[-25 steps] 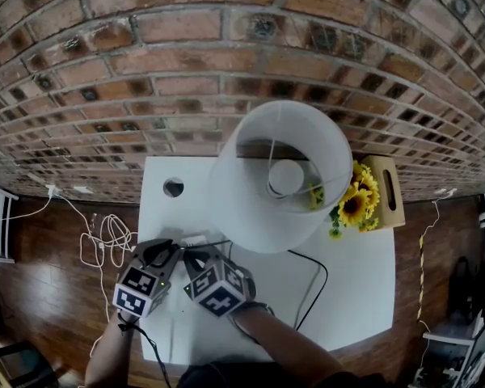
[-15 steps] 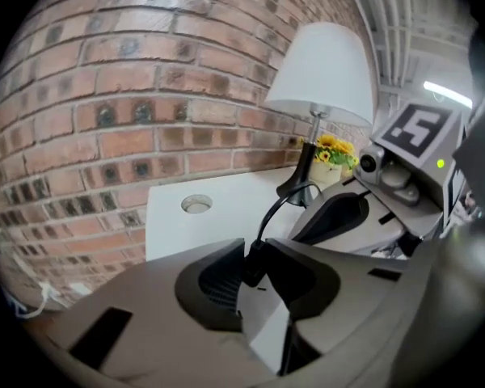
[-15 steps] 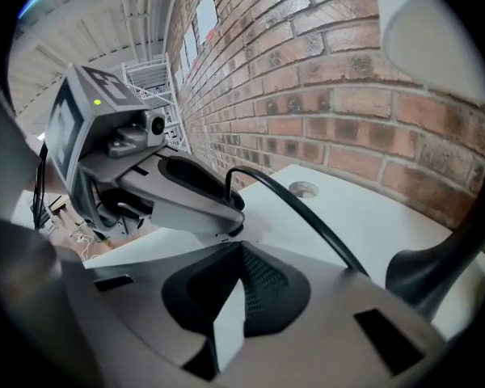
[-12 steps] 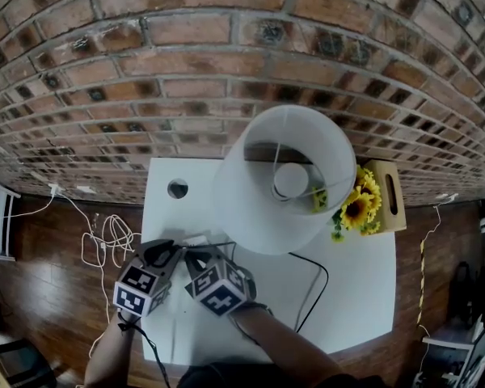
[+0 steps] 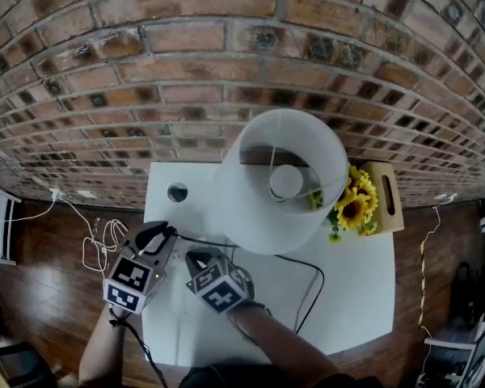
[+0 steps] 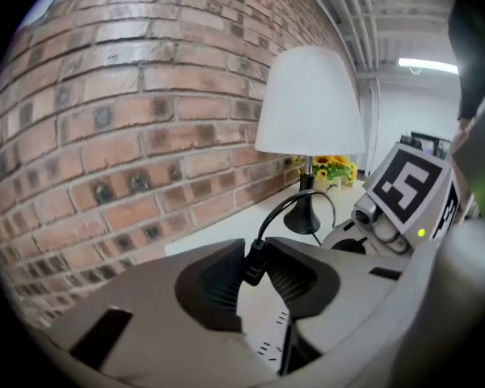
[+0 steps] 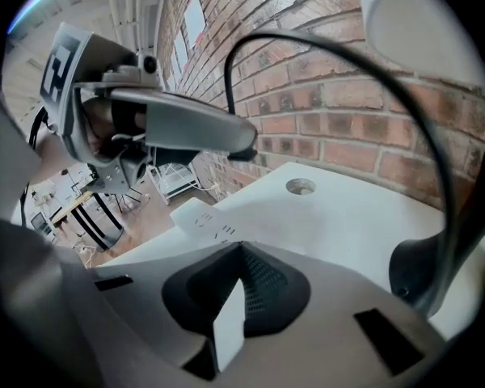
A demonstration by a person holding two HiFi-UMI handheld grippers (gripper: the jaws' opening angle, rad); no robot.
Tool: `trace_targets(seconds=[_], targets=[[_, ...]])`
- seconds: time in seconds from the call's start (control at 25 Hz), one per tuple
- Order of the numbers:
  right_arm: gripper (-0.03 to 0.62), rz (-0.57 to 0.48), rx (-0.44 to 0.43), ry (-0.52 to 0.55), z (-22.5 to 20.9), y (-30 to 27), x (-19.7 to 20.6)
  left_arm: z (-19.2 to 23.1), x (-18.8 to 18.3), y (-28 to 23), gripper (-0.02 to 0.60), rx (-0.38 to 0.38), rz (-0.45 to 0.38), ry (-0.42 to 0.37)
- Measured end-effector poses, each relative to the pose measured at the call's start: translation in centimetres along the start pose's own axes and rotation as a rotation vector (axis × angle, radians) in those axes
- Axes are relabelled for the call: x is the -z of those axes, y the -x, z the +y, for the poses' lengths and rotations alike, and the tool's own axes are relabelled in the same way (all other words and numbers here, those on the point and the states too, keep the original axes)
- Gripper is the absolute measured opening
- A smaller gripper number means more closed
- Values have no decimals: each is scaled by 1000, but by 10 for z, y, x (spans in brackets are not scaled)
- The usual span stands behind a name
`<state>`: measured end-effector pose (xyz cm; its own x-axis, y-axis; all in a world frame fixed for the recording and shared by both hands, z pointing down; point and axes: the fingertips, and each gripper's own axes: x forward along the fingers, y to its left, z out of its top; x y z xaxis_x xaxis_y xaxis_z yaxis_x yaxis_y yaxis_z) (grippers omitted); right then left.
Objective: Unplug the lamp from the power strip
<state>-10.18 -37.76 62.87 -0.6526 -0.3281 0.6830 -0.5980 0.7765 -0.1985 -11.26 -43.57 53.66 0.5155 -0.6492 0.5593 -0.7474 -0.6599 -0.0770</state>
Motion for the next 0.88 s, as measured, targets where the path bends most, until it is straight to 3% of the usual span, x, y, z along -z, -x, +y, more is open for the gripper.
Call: trace_targets(seconds=[0.08, 0.28, 0.52, 0.88], targets=[[0, 7, 3, 1, 1, 1, 1, 1, -1, 2, 95, 11, 18, -34], [2, 3, -2, 21, 1, 0, -1, -1, 7, 10, 95, 6, 18, 12], [0, 2, 8, 38, 0, 0, 1, -3, 3, 23, 95, -15, -3, 15], [-2, 44, 51, 155, 3, 1, 2, -14, -1, 45, 97, -52, -29, 30]])
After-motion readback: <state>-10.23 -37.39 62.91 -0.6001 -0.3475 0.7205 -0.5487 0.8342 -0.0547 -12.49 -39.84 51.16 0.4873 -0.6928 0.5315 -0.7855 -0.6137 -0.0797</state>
